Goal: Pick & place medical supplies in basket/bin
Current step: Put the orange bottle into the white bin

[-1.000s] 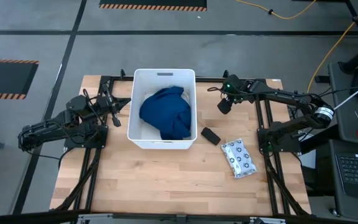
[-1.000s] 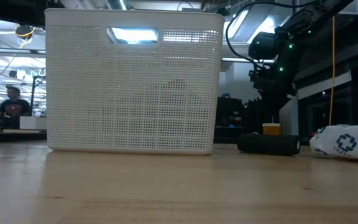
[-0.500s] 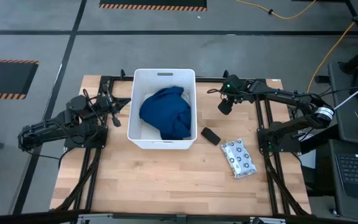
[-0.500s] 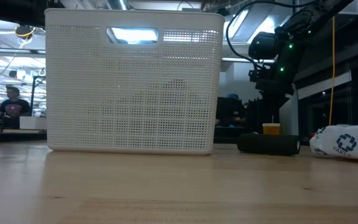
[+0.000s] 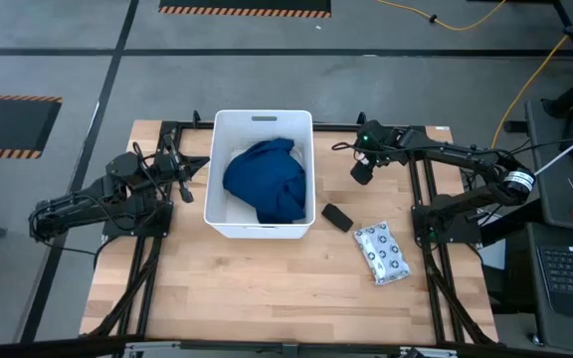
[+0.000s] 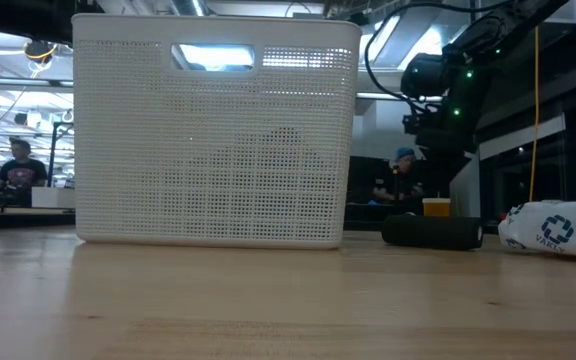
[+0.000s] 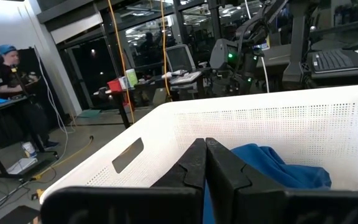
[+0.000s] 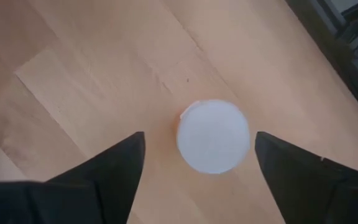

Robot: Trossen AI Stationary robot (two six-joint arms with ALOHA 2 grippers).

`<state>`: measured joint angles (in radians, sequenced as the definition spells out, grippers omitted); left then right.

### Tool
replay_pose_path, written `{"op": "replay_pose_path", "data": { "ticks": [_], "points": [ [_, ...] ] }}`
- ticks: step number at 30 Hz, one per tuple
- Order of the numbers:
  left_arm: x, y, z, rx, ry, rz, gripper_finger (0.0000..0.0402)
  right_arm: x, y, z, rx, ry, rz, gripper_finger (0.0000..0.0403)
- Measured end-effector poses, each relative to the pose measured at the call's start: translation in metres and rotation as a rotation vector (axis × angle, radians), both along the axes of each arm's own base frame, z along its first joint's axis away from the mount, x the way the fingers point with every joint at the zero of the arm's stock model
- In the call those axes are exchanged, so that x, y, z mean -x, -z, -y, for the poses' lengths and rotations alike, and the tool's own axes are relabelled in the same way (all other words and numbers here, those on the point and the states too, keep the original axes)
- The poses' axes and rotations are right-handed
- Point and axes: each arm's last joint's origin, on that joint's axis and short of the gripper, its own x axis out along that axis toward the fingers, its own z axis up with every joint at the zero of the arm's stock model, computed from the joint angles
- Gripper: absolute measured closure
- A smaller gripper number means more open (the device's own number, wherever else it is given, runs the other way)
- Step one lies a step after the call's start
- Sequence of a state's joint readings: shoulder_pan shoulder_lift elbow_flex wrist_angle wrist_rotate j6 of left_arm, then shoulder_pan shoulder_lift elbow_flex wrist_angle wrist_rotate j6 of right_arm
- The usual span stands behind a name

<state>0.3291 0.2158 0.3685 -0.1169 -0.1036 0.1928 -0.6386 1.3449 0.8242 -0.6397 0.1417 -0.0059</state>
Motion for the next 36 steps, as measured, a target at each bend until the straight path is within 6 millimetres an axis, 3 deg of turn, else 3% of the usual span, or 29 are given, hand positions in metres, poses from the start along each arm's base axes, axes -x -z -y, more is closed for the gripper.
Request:
{"op": "replay_pose_path", "data": {
  "ticks": [15, 23, 36],
  "points": [
    [0.0, 0.0, 0.0, 0.0, 0.0, 0.0, 0.0393, 0.009, 0.001, 0.014, 0.023, 0.046, 0.007, 0.0092],
    [0.0, 0.0, 0.0, 0.0, 0.0, 0.001, 0.0399, 0.014, 0.015, 0.012, 0.011, 0.014, 0.001, 0.0092],
    [0.0, 0.0, 0.0, -0.001, 0.0, 0.0, 0.0394, 0.011, 0.014, 0.012, 0.0, 0.021, 0.046, 0.0092]
  ]
}}
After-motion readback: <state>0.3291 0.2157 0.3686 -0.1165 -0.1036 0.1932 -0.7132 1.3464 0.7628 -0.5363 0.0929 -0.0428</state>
